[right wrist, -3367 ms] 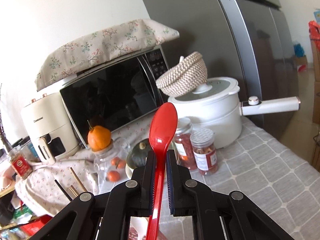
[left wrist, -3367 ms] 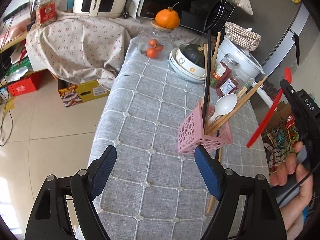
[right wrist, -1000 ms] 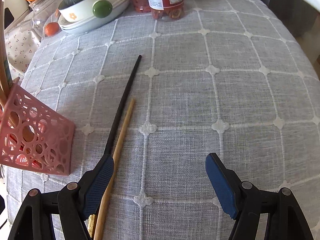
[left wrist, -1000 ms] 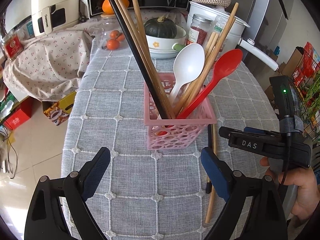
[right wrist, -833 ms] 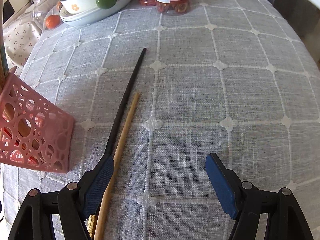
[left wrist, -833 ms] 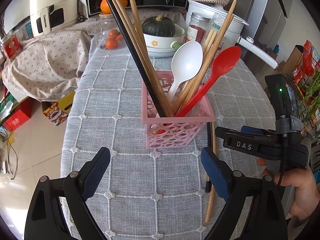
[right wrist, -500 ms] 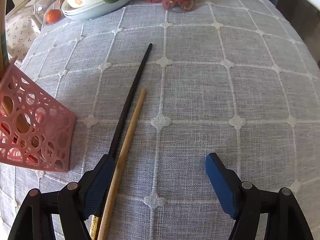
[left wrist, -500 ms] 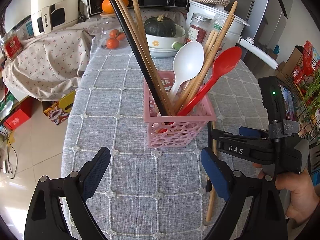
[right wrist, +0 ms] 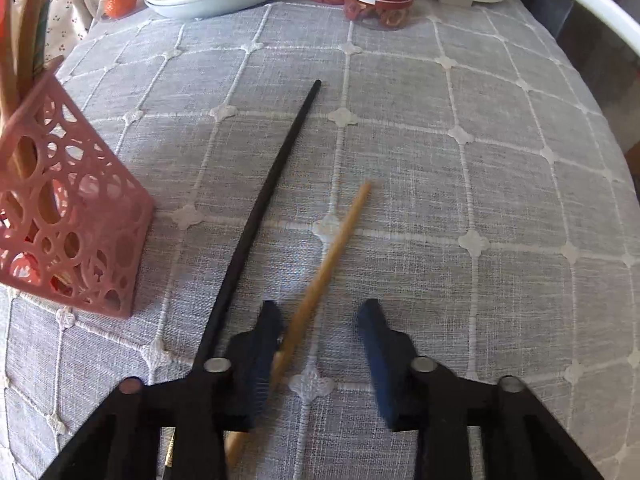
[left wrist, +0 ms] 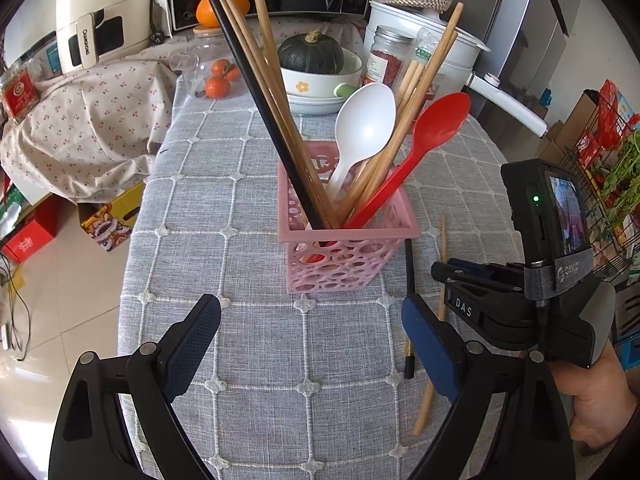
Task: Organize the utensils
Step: 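Grasp the wooden chopstick with the right tool and lift it, then grasp the black chopstick with the left tool while the right tool holds the wooden one, then carry both chopsticks upright over the pink basket and lower them in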
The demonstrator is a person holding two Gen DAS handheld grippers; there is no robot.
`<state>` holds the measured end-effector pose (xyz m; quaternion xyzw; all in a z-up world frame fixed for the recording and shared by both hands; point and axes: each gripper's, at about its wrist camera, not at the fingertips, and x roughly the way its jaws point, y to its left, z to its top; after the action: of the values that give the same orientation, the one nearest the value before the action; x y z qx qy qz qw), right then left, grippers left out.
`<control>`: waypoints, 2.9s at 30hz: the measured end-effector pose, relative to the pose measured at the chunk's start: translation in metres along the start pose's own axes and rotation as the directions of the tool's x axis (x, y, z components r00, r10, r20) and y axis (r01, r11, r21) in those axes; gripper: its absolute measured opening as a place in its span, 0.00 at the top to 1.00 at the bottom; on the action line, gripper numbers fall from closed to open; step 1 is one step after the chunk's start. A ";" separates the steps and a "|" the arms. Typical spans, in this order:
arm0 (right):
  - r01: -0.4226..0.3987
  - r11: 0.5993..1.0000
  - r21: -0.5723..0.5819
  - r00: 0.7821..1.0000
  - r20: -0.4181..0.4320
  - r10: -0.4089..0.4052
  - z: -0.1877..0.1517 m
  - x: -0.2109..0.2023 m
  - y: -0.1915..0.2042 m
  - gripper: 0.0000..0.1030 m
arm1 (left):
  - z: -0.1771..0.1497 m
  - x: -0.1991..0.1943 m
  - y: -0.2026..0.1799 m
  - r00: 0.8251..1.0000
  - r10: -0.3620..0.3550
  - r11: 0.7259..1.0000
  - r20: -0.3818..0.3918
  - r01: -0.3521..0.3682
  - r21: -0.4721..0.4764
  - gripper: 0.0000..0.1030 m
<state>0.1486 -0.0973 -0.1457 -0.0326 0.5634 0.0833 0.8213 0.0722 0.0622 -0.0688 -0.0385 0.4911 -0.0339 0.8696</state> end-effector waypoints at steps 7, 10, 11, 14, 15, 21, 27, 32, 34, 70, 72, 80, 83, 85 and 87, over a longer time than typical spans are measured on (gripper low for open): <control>-0.085 0.992 0.095 0.996 -0.033 0.088 -0.008 -0.008 -0.022 0.95 | -0.005 -0.010 -0.025 0.998 -0.063 0.995 -0.002 0.063 0.071 0.10; -0.096 0.986 0.134 0.995 -0.008 0.098 -0.012 -0.022 -0.044 0.95 | -0.010 -0.016 -0.046 0.997 -0.071 0.989 0.014 0.069 0.129 0.10; -0.103 0.984 0.147 0.995 0.003 0.103 -0.012 -0.027 -0.052 0.95 | -0.012 -0.018 -0.054 0.997 -0.075 0.986 0.018 0.072 0.152 0.10; -0.109 0.977 0.185 0.994 0.032 0.105 -0.017 -0.041 -0.080 0.95 | -0.015 -0.019 -0.081 0.996 -0.076 0.976 0.040 0.066 0.208 0.25; -0.110 0.974 0.199 0.994 0.037 0.104 -0.018 -0.045 -0.091 0.95 | -0.014 -0.017 -0.090 0.996 -0.072 0.972 0.043 0.061 0.226 0.31; -0.118 0.958 0.261 0.993 0.053 0.108 -0.024 -0.058 -0.143 0.94 | 0.001 0.022 -0.138 0.999 0.000 0.966 0.042 -0.011 0.259 0.41; -0.162 0.938 0.307 0.987 0.044 0.156 -0.034 -0.060 -0.179 0.94 | 0.037 0.087 -0.167 0.982 0.176 0.941 0.064 -0.187 0.284 0.51; -0.175 0.931 0.321 0.984 0.062 0.164 -0.034 -0.066 -0.195 0.94 | 0.065 0.127 -0.162 0.963 0.268 0.930 0.035 -0.268 0.253 0.58; -0.186 0.925 0.330 0.982 0.070 0.173 -0.033 -0.068 -0.197 0.94 | 0.074 0.139 -0.160 0.960 0.280 0.928 0.025 -0.277 0.251 0.59; -0.200 0.941 0.274 0.970 0.191 0.151 -0.026 -0.110 -0.177 0.94 | 0.039 0.058 -0.180 0.998 0.045 0.965 0.037 -0.053 0.256 0.95; -0.195 0.946 0.260 0.966 0.216 0.140 -0.027 -0.119 -0.173 0.94 | 0.035 0.037 -0.179 0.998 0.010 0.964 0.068 -0.028 0.264 0.95; -0.177 0.967 0.183 0.949 0.293 0.118 -0.032 -0.149 -0.145 0.94 | 0.020 -0.045 -0.154 0.973 -0.101 0.968 0.206 0.049 0.245 0.95; -0.163 0.978 0.126 0.939 0.325 0.115 -0.030 -0.159 -0.126 0.94 | 0.010 -0.069 -0.139 0.958 -0.116 0.972 0.263 0.054 0.231 0.95; -0.139 0.987 0.084 0.930 0.353 0.101 -0.029 -0.165 -0.112 0.94 | 0.004 -0.081 -0.128 0.947 -0.119 0.975 0.298 0.055 0.216 0.95; -0.146 0.988 0.058 0.924 0.365 0.116 -0.029 -0.169 -0.101 0.94 | 0.001 -0.090 -0.115 0.940 -0.121 0.979 0.318 0.061 0.192 0.95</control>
<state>0.0803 -0.2175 -0.0027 0.0554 0.4073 0.1188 0.9038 0.0248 -0.0438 0.0197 0.0121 0.3320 -0.1115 0.9366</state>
